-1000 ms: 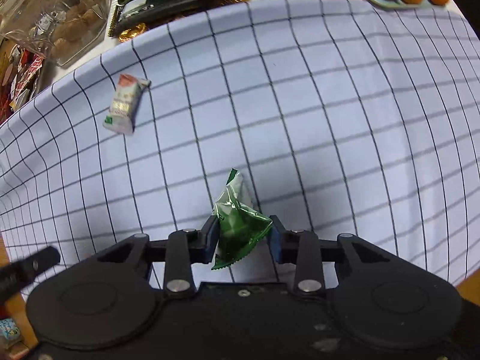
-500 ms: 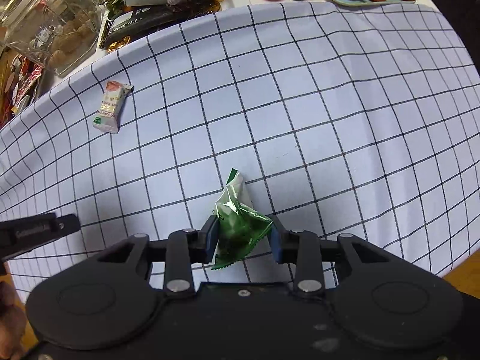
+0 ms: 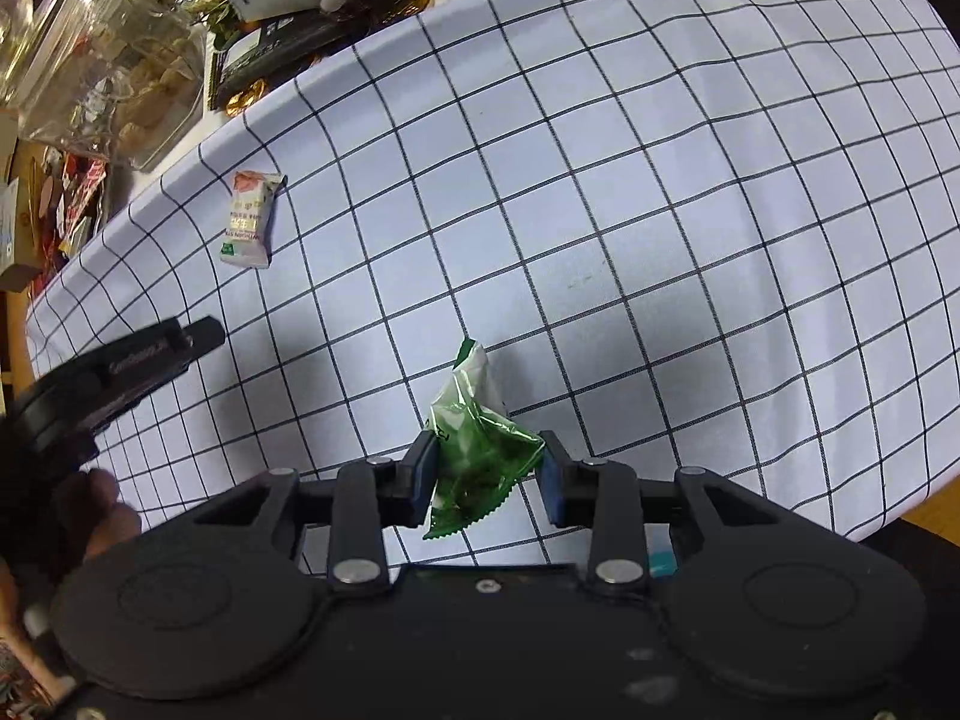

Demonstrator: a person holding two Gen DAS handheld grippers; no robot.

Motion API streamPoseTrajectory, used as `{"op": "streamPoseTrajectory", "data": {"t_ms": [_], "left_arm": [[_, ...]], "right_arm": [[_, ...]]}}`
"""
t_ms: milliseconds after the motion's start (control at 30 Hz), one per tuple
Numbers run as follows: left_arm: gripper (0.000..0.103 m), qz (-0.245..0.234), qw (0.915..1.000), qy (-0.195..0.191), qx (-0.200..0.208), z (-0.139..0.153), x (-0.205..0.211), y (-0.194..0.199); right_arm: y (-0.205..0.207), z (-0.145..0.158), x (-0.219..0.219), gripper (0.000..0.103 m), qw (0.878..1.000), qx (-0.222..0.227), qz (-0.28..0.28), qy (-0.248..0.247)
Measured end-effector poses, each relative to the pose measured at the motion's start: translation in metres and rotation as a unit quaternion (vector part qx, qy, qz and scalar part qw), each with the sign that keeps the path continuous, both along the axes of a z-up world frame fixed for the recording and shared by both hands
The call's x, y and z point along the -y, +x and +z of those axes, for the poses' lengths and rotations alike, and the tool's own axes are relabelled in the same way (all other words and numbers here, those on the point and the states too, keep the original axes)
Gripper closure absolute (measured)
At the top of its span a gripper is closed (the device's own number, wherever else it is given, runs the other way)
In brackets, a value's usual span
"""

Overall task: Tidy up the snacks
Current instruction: 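Grasp the white-and-orange packet with the left tool while right tool holds the green candy, then carry the white-and-orange packet and green candy over the gold tray and lower them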

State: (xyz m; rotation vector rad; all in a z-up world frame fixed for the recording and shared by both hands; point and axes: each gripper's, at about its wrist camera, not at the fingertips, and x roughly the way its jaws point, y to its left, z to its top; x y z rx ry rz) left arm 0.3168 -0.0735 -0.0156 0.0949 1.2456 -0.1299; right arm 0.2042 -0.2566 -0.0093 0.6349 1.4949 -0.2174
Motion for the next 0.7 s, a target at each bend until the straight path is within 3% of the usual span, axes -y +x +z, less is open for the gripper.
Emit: {"op": "streamPoseTrajectory", "data": {"t_ms": [300, 633, 700], "left_arm": [[0.06, -0.061, 0.9974, 0.036, 0.016, -0.013, 0.043, 0.026], [0.06, -0.039, 0.9965, 0.074, -0.002, -0.038, 0.053, 0.046], [0.066, -0.035, 0.9968, 0.071, -0.007, -0.04, 0.053, 0.047]], "right_arm": [[-0.001, 0.009, 0.016, 0.067, 1.0, 0.002, -0.022, 0.017], [-0.001, 0.012, 0.022, 0.067, 0.999, 0.001, -0.034, 0.024], [0.0, 0.012, 0.022, 0.067, 0.999, 0.0, -0.033, 0.023]]}}
